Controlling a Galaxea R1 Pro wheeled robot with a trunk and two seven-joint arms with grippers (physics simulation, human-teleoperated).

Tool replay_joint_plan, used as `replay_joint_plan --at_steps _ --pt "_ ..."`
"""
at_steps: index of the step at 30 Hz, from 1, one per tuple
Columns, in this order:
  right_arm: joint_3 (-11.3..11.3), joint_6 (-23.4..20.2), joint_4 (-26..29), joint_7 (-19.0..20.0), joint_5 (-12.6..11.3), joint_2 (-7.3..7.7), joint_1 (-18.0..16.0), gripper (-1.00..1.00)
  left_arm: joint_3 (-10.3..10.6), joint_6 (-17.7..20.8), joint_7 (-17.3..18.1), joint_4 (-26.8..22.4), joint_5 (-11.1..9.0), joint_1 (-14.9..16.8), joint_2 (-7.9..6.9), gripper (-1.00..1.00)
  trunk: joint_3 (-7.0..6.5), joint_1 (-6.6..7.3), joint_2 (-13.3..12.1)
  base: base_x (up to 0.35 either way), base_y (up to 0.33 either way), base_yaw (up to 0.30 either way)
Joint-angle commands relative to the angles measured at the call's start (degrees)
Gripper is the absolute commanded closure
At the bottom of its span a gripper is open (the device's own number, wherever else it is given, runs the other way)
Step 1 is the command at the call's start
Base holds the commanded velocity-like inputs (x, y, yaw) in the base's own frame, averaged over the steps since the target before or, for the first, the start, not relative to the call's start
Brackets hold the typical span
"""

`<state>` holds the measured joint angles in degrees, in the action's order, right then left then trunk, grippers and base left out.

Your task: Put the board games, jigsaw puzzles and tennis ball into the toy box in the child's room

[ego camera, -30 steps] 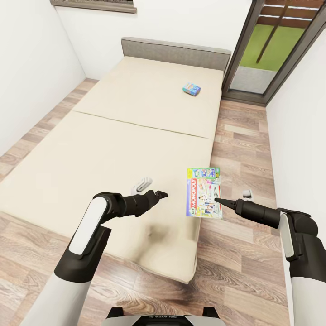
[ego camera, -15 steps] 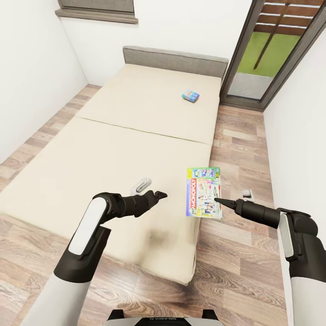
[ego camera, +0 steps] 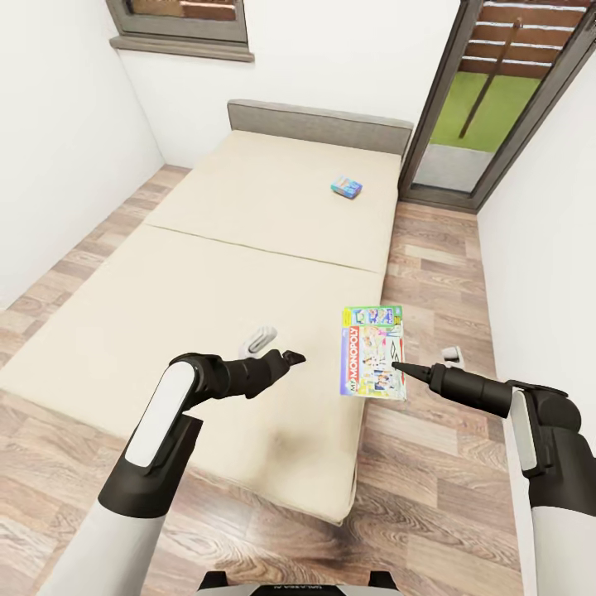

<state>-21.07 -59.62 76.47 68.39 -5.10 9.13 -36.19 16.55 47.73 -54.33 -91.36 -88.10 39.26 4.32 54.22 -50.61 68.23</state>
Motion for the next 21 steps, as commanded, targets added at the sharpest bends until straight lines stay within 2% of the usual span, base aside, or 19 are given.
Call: replay_joint_plan --at_steps 1,21 --pt "-0.02 -0.38 -0.01 -0.01 -0.17 0.01 -0.02 1.00 -0.04 0.08 -0.60 -0.05 -0.49 0.04 0.01 -1.00 -0.25 0.22 -0.39 0.000 0.000 0.000" --pt "0.02 -0.38 0.00 -0.07 -0.14 0.01 -0.02 1.00 -0.11 0.03 -0.61 0.04 -0.42 0.01 -0.01 -1.00 -5.70 4.61 -8.41 0.000 0.000 0.000"
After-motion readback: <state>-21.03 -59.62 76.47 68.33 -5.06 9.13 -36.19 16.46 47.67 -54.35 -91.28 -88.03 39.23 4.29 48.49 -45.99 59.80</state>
